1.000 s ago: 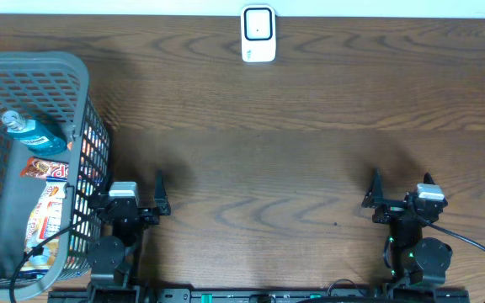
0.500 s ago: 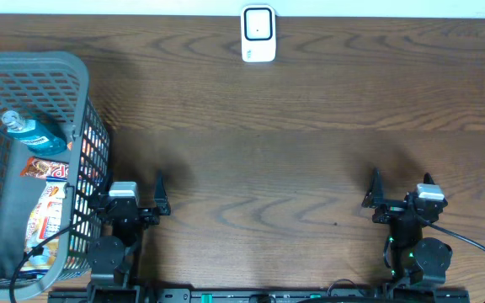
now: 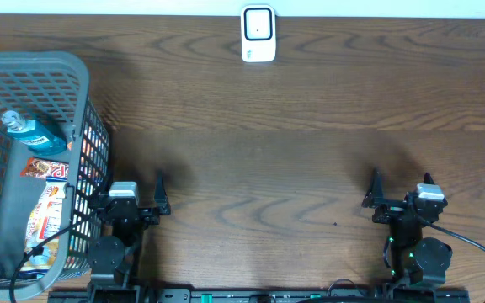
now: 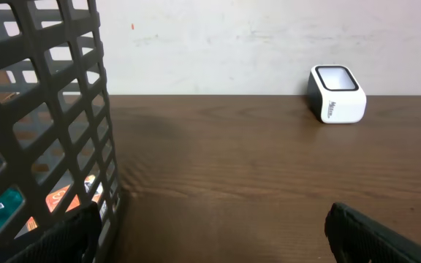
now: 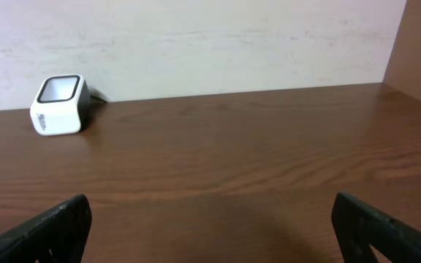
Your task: Scan the item barcode
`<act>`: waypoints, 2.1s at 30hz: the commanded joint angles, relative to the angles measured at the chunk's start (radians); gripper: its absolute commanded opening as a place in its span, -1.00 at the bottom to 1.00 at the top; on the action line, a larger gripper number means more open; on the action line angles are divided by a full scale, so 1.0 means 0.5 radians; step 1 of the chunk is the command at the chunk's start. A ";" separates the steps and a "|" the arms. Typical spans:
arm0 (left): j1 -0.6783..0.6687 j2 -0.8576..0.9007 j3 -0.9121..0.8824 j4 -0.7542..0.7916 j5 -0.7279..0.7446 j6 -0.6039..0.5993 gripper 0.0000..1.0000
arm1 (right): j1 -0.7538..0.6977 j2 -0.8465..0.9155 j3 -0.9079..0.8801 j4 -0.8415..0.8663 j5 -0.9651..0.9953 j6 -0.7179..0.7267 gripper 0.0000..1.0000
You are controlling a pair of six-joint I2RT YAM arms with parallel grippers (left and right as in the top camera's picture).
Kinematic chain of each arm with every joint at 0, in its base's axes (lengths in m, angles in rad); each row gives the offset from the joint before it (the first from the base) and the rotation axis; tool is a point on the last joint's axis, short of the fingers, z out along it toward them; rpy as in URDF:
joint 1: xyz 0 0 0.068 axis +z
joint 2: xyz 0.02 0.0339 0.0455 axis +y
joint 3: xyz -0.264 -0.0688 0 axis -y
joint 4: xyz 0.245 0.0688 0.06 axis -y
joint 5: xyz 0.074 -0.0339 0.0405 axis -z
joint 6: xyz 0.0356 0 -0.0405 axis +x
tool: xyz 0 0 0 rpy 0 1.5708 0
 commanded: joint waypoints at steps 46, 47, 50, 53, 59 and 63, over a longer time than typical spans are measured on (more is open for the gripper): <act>0.010 0.081 0.373 -0.035 1.056 -0.354 0.95 | -0.011 -0.013 -0.003 -0.009 -0.005 0.025 0.99; 0.010 0.118 0.413 -0.035 1.061 -0.384 0.96 | -0.011 -0.013 -0.003 -0.009 -0.005 0.025 0.98; 0.010 0.256 0.533 -0.035 1.069 -0.443 0.95 | -0.011 -0.013 -0.003 -0.009 -0.005 0.025 0.99; 0.010 0.459 0.689 -0.034 1.150 -0.475 0.95 | -0.011 -0.013 -0.003 -0.009 -0.005 0.025 0.99; 0.010 0.948 1.074 -0.037 1.302 -0.528 0.96 | -0.011 -0.013 -0.003 -0.009 -0.005 0.025 0.99; 0.010 1.233 1.351 -0.050 1.303 -0.643 0.96 | -0.011 -0.013 -0.003 -0.009 -0.005 0.024 0.99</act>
